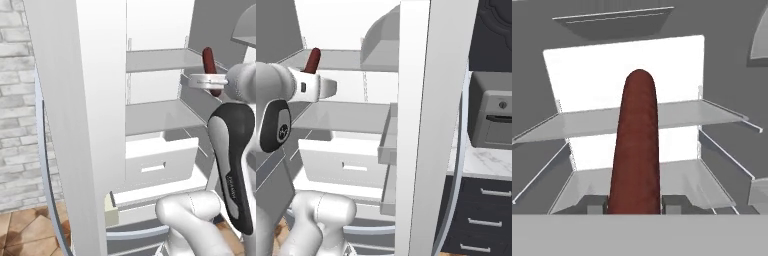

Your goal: Move the hot dog bun to the plate on the dining table and place the condiment next to that plate. Then navigate to the fridge and take the sausage and place it on the plate as well.

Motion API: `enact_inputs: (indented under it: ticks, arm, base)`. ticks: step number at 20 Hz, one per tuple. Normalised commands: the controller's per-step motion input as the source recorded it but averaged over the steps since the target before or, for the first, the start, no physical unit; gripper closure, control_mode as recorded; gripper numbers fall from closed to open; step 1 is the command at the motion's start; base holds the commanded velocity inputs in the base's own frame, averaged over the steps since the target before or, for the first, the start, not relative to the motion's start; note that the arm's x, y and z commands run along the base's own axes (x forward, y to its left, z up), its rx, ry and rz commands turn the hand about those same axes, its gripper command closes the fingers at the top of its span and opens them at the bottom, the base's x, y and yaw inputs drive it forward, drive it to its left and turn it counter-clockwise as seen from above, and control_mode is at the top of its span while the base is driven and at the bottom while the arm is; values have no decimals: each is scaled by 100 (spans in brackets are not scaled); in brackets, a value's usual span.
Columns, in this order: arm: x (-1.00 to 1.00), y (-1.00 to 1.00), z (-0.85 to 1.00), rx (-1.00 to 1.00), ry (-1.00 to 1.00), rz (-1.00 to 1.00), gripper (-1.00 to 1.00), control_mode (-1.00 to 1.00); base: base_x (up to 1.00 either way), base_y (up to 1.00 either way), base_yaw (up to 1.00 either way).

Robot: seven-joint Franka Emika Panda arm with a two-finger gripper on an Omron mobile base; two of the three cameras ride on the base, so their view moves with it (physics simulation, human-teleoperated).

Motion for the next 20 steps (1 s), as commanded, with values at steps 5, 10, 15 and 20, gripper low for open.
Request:
enact_inputs:
  ticks: [5, 10, 15, 20]
  arm:
    - [-89, 0, -3, -12, -3, 12, 100, -100]
    - [-40, 9, -10, -8, 1, 6, 100, -100]
    - [-1, 0, -7, 0, 2, 0, 100, -100]
    - [-15, 0, -8, 0, 0, 0, 100, 100]
  base:
    - [0, 0, 0]
    - [0, 0, 0]
    - [0, 0, 0]
    - [-18, 3, 0]
